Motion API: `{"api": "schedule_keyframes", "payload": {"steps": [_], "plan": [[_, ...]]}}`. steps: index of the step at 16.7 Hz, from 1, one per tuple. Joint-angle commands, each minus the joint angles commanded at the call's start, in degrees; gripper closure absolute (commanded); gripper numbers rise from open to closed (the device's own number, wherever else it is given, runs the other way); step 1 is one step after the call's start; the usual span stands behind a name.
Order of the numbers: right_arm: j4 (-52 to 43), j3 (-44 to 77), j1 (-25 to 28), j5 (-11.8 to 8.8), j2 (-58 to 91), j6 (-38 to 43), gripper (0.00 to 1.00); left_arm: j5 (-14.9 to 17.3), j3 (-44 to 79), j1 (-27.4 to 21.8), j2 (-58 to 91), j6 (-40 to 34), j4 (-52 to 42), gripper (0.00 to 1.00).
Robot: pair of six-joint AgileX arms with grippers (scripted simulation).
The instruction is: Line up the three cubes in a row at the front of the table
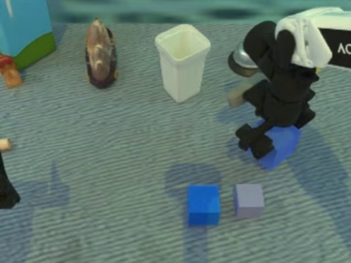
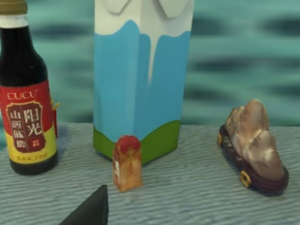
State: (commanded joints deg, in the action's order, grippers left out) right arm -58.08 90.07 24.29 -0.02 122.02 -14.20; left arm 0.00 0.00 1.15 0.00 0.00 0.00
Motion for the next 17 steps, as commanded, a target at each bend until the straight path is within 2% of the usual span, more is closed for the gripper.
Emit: {"api": "schedule_keyframes", "payload": {"steps": [3, 10, 13, 17], "plan": [[-4.50, 2.89, 0.05, -0.01, -2.11, 0.05, 1.00, 0.00, 0.00, 0.00, 0.00, 0.00, 0.00, 0.00], [-5.36, 4.67, 0.91, -0.01, -1.19, 2.03, 1.00, 0.00, 0.00, 0.00, 0.00, 0.00, 0.00, 0.00], [-7.80, 9.93, 4.84, 0.09, 1.86, 9.14, 1.00, 0.00, 0.00, 0.00, 0.00, 0.00, 0.00, 0.00], [-12.85, 19.36, 12.58, 0.19, 7.71, 26.88, 1.00, 0.00, 0.00, 0.00, 0.00, 0.00, 0.00, 0.00]]}}
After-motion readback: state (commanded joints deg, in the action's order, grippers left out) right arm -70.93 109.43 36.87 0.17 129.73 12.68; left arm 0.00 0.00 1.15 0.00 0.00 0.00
